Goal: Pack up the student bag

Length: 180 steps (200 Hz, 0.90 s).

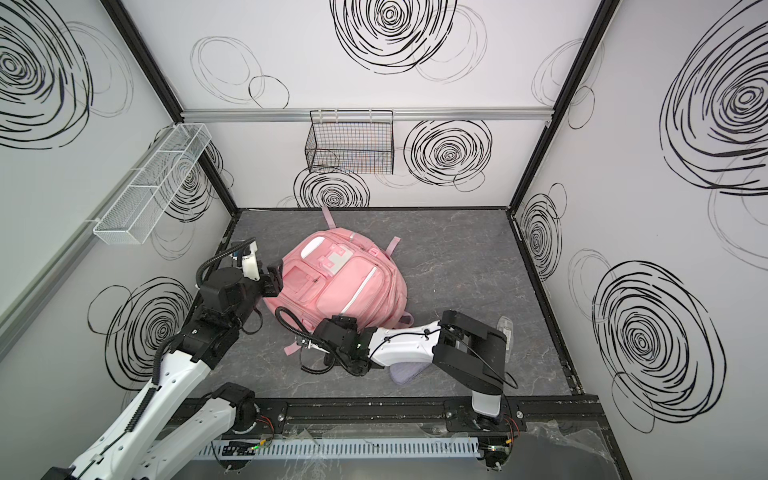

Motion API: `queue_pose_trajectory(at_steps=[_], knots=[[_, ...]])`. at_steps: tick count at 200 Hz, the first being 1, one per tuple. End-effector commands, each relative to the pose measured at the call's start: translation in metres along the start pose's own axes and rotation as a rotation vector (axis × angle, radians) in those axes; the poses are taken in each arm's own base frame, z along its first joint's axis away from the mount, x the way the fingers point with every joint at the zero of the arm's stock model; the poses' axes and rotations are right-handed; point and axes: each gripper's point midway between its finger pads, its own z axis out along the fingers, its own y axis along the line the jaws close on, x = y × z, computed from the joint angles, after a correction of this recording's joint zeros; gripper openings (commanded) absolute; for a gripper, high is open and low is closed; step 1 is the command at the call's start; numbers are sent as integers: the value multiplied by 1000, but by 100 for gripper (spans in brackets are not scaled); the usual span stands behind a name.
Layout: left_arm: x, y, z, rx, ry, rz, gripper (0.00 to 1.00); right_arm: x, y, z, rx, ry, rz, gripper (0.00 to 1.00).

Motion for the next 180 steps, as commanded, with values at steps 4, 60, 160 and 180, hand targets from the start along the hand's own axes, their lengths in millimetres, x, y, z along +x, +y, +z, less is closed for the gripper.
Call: queue_pose_trajectory(at_steps=[4, 60, 160, 180], knots=[[-8, -2, 2, 16, -36, -10, 62, 10, -14, 18, 126, 62, -80, 85], [-11, 0, 1, 11, -45, -9, 62, 23, -32, 22, 262, 80, -100, 66], [25, -39, 32, 238, 194, 422, 71, -14, -109, -60, 180, -165, 165, 0], [48, -52, 33, 356, 270, 601, 73, -10, -121, -66, 124, -192, 204, 0]])
